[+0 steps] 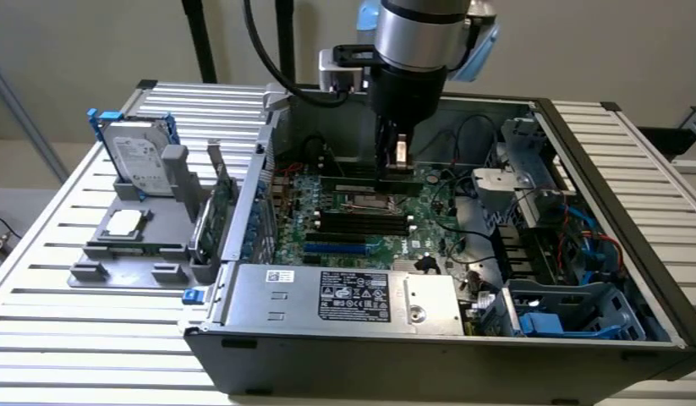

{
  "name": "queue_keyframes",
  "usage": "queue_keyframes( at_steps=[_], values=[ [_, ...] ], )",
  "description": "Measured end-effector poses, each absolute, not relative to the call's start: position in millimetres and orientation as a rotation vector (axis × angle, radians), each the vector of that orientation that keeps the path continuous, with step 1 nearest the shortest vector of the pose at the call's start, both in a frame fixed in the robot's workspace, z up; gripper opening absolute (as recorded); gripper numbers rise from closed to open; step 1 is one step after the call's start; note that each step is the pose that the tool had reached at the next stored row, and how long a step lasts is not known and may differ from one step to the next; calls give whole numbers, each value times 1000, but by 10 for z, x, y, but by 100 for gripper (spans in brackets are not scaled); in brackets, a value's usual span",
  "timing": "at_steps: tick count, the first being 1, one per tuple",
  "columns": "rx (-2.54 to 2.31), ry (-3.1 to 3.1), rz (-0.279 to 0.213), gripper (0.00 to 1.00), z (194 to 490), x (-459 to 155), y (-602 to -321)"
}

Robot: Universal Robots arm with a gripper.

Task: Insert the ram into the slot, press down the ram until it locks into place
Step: 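Insert the ram into the slot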

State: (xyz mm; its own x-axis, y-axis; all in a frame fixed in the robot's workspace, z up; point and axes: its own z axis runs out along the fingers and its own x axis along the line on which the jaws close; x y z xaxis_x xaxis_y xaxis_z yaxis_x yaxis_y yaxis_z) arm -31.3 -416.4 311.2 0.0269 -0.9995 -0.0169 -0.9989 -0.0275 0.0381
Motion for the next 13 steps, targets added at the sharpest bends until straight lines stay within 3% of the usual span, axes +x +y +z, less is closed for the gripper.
queue_keyframes(
  at_steps=[13],
  values=[
    [2240, -2180, -60, 13, 2876, -313, -4164]
  ],
)
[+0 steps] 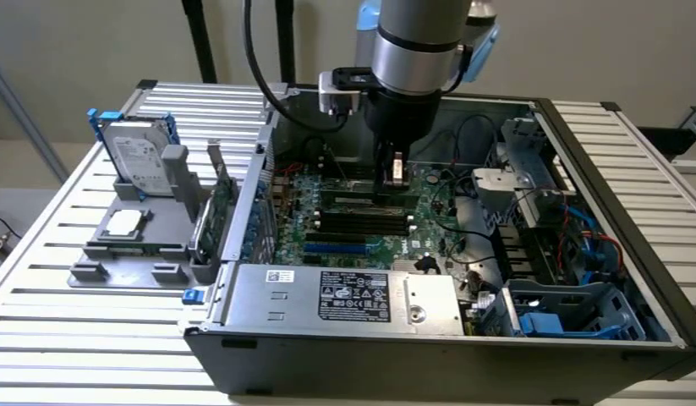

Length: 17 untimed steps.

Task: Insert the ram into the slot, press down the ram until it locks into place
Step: 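Insert the ram into the slot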

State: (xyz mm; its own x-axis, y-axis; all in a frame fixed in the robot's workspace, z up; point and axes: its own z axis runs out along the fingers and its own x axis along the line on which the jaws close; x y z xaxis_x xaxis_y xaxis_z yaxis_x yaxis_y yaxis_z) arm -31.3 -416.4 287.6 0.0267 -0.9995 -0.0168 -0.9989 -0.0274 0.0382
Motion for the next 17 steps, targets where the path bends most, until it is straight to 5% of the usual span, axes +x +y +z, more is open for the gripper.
queue_keyframes(
  at_steps=[17],
  values=[
    [2239, -2180, -60, 13, 2558, -309, -4101]
  ],
)
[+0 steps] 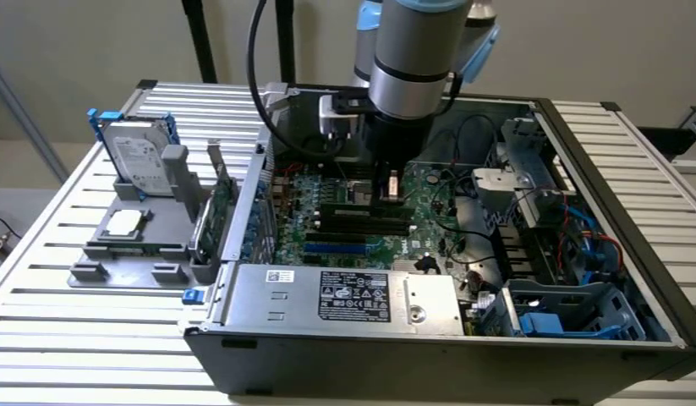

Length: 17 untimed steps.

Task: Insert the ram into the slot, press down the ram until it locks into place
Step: 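Insert the ram into the slot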

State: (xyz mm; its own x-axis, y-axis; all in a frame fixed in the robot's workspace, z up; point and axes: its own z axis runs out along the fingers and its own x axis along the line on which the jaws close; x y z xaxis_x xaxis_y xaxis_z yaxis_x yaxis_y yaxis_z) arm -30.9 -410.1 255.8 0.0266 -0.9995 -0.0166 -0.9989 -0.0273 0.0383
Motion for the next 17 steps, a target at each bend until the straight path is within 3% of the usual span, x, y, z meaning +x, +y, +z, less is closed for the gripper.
queue_keyframes(
  at_steps=[17],
  values=[
    [2240, -2176, -76, 13, 2369, -277, -4051]
  ],
)
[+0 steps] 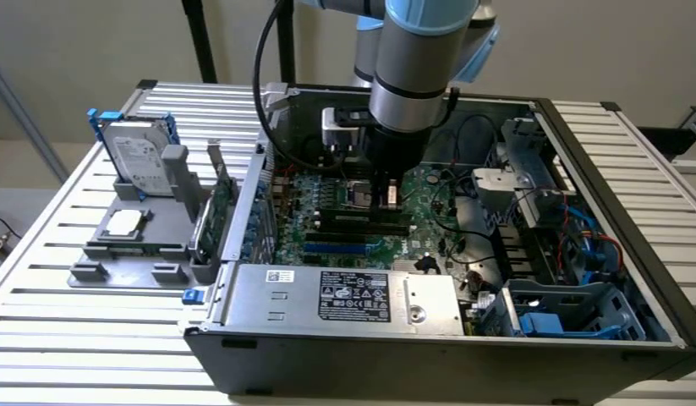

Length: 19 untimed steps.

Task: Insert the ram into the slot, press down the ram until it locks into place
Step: 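Insert the ram into the slot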

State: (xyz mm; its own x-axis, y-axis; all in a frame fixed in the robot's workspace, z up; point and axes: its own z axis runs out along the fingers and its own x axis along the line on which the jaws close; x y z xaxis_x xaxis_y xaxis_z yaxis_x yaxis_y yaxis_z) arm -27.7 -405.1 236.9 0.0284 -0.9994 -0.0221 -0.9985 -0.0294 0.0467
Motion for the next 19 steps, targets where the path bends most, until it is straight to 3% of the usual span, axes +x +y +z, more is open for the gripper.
queue_keyframes(
  at_steps=[19],
  values=[
    [2243, -2175, -82, 13, 2319, -278, -4051]
  ],
)
